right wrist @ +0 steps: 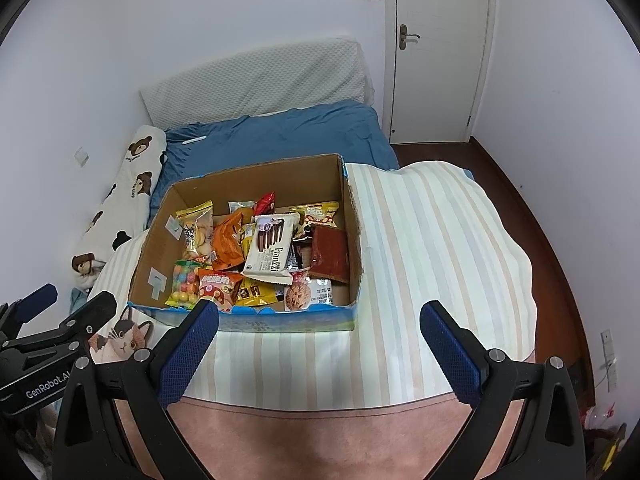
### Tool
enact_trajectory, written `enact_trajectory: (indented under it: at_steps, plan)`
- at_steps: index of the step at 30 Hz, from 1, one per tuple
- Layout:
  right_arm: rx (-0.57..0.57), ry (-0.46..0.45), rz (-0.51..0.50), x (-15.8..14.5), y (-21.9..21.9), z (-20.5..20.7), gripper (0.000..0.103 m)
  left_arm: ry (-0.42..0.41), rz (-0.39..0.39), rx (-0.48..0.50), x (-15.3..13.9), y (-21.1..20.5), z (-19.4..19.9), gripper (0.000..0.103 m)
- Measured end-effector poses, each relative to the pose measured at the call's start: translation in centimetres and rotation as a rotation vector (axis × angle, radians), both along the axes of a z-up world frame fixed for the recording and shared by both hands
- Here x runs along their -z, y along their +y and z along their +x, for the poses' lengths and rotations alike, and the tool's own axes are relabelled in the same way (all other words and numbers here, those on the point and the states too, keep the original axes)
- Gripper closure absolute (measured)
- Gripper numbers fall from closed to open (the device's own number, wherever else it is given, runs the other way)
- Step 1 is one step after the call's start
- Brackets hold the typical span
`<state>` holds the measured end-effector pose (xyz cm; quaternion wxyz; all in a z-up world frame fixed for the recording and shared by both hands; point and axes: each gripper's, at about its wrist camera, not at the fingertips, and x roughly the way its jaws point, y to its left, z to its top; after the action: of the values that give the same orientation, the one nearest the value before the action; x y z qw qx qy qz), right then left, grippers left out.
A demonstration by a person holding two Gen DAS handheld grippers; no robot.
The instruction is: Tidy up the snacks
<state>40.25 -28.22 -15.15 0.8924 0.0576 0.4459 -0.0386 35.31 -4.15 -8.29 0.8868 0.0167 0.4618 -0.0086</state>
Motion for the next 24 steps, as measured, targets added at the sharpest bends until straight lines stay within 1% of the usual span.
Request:
enact_trajectory:
  at_steps: [8,24]
  plan:
    - [-0.008,0.003,0.01,0.04,0.14,0.15,0.0,-0.018,0.009,-0.001,-0.26,0.11,-0.24,0.0]
    - [-0.013,0.005,0.012,0.09,0.23,0.17,0.0,-0.021,0.004,0.004,-0.49,0.08,-0.46,0.0]
